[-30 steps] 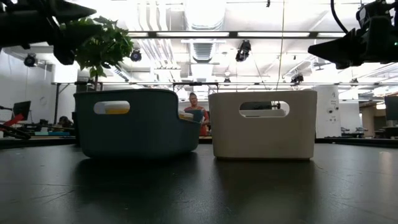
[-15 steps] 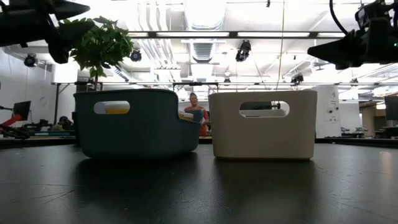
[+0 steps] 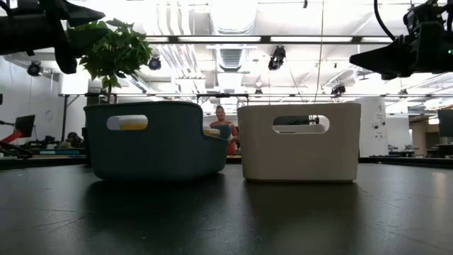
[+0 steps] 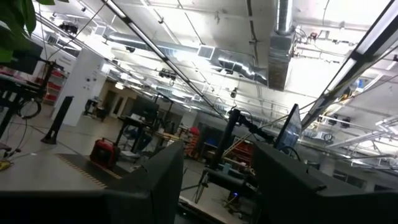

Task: Pick and place medicine bottles into bin by pill shape (circle, oval)
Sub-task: Return to Home Position

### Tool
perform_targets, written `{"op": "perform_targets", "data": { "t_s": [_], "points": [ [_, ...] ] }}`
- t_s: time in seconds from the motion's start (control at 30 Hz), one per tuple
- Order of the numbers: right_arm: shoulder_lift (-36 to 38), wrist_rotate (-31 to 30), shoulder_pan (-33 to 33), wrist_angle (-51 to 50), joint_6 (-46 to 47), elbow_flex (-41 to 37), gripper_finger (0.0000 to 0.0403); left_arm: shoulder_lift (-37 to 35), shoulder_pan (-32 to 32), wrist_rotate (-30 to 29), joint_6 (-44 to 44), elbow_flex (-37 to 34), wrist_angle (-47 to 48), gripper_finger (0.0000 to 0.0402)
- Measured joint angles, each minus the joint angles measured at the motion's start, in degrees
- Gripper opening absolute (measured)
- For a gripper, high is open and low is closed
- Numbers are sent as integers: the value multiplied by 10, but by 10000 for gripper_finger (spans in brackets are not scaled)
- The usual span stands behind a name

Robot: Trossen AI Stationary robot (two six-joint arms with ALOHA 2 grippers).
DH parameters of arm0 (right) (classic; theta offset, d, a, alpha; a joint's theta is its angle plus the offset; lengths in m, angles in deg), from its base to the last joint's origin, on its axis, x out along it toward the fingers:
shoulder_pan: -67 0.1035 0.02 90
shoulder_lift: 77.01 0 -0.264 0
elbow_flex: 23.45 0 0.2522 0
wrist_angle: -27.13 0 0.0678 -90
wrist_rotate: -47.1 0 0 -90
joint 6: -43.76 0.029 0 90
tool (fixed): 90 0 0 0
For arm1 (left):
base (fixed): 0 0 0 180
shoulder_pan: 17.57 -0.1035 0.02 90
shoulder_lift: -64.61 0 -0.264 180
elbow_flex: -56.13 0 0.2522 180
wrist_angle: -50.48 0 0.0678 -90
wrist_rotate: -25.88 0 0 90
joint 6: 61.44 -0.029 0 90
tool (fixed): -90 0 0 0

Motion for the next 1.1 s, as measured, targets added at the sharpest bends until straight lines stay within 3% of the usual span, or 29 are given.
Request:
{"op": "perform_targets", "data": {
  "t_s": [0.2, 0.27, 0.33, 0.4, 0.47, 0.53, 0.6, 1.1],
  "points": [
    [0, 0, 0, 0, 0, 0, 50, 0, -1, 18, 23, 0, 37, 175],
    [0, 0, 0, 0, 0, 0, 50, 0, -1, 77, -13, 0, 137, 175],
    [0, 0, 0, 0, 0, 0, 50, -1, -4, 173, -76, 0, 257, 175],
    [0, 0, 0, 0, 0, 0, 50, -1, -8, 272, -109, 0, 289, 175],
    [0, 0, 0, 0, 0, 0, 50, -1, -15, 325, -185, 0, 298, 175],
    [0, 0, 0, 0, 0, 0, 50, -1, -24, 332, -271, 0, 298, 175],
    [0, 0, 0, 0, 0, 0, 50, -1, -31, 332, -297, 0, 300, 175],
    [0, 0, 0, 0, 0, 1, 50, 12, -34, 332, -270, 0, 259, 175]
  ]
}}
